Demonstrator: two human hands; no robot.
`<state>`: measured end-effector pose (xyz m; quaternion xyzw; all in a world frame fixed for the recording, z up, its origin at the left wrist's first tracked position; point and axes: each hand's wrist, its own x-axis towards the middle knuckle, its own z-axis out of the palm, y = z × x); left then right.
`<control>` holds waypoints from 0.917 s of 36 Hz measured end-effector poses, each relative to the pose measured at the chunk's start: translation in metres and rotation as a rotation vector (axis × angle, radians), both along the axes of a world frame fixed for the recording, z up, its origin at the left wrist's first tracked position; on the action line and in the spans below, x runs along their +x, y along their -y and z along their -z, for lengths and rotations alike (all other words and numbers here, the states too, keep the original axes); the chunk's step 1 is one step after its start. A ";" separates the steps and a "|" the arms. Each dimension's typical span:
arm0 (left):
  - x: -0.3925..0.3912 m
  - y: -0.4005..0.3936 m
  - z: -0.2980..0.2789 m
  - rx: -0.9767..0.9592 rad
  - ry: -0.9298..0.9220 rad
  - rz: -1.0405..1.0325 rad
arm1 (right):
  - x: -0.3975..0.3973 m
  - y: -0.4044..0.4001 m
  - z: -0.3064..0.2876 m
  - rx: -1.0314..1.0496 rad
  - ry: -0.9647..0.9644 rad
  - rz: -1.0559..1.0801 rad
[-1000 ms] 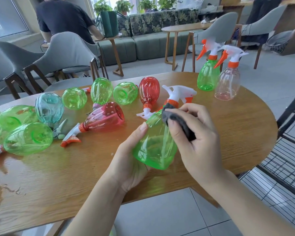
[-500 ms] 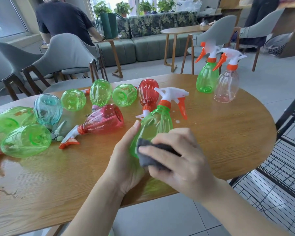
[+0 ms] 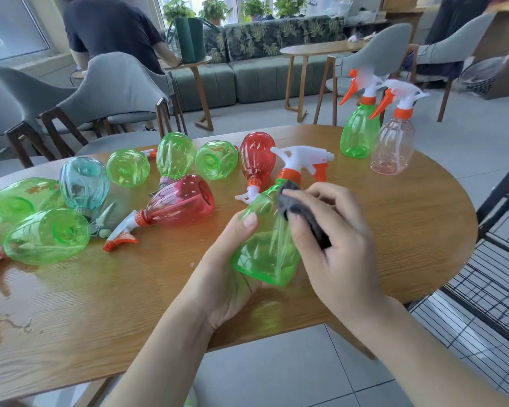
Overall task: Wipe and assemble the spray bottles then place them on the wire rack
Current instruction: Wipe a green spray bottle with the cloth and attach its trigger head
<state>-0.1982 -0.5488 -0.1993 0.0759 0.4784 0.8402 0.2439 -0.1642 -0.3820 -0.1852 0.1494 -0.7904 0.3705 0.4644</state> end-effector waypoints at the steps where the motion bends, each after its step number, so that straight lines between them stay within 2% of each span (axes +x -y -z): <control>1: 0.002 -0.002 -0.004 0.024 -0.033 0.045 | -0.001 -0.002 -0.001 -0.026 0.027 0.017; 5: 0.006 -0.007 -0.011 0.051 -0.026 0.055 | 0.000 -0.001 0.000 -0.022 0.035 -0.019; 8: 0.007 -0.006 -0.013 0.091 0.006 0.055 | 0.009 0.006 0.007 0.094 -0.048 -0.090; 12: 0.008 -0.002 -0.017 0.203 0.168 0.144 | 0.014 0.012 0.016 0.315 -0.160 -0.149; 17: 0.005 -0.002 -0.015 0.221 0.183 0.152 | 0.008 0.003 0.015 0.409 -0.206 -0.145; 20: 0.003 -0.005 -0.012 0.191 0.075 0.108 | 0.004 -0.001 0.008 0.339 -0.178 -0.063; 23: 0.004 -0.007 -0.011 0.125 -0.017 0.038 | -0.002 -0.004 0.001 0.191 -0.070 0.027; 28: 0.006 -0.006 -0.009 0.089 -0.038 0.014 | -0.004 0.000 -0.002 0.057 0.071 0.087; 33: 0.006 -0.005 -0.009 0.087 -0.035 -0.018 | 0.006 0.008 0.001 0.045 0.029 0.087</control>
